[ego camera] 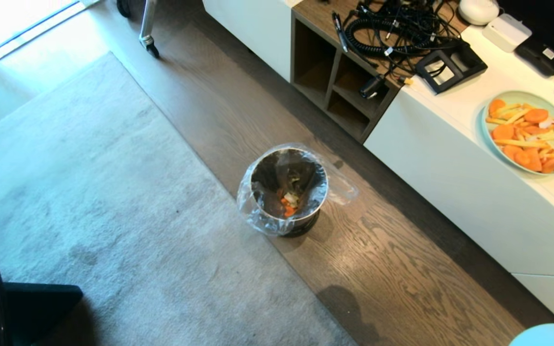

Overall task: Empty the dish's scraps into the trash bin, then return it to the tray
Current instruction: Put the bowl back to the table

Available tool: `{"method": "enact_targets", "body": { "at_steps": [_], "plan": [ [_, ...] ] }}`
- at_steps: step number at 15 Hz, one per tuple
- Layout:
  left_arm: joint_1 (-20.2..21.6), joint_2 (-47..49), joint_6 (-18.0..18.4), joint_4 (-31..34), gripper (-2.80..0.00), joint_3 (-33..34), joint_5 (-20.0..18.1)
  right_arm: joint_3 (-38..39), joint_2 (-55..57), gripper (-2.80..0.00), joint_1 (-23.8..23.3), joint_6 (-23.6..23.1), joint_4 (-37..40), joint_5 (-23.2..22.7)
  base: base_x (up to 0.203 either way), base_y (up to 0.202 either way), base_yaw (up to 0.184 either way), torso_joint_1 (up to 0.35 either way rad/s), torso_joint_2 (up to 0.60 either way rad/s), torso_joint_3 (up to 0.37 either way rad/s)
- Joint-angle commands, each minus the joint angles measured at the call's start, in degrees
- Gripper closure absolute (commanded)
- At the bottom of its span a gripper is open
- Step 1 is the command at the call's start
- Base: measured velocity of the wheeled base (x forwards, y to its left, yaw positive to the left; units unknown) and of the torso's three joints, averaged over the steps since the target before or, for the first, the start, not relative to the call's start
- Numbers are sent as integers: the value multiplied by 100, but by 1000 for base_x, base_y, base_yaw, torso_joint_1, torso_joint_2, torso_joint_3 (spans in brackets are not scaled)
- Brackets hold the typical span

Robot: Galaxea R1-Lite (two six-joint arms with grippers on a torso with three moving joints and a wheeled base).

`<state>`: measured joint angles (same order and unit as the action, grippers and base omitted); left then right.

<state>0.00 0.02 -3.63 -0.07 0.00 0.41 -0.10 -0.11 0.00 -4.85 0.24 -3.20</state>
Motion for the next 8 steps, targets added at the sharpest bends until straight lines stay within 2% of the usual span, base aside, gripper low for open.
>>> {"method": "enact_targets", "body": {
  "at_steps": [1,8],
  "plan": [
    [0,-2,-6,-1,0,0,2,1,11,0,0,-7,2,-5,0,0,0,-2,2,172],
    [0,-2,-15,-1,0,0,2,1,20,0,0,-7,2,-5,0,0,0,0,3,193]
  ]
}}
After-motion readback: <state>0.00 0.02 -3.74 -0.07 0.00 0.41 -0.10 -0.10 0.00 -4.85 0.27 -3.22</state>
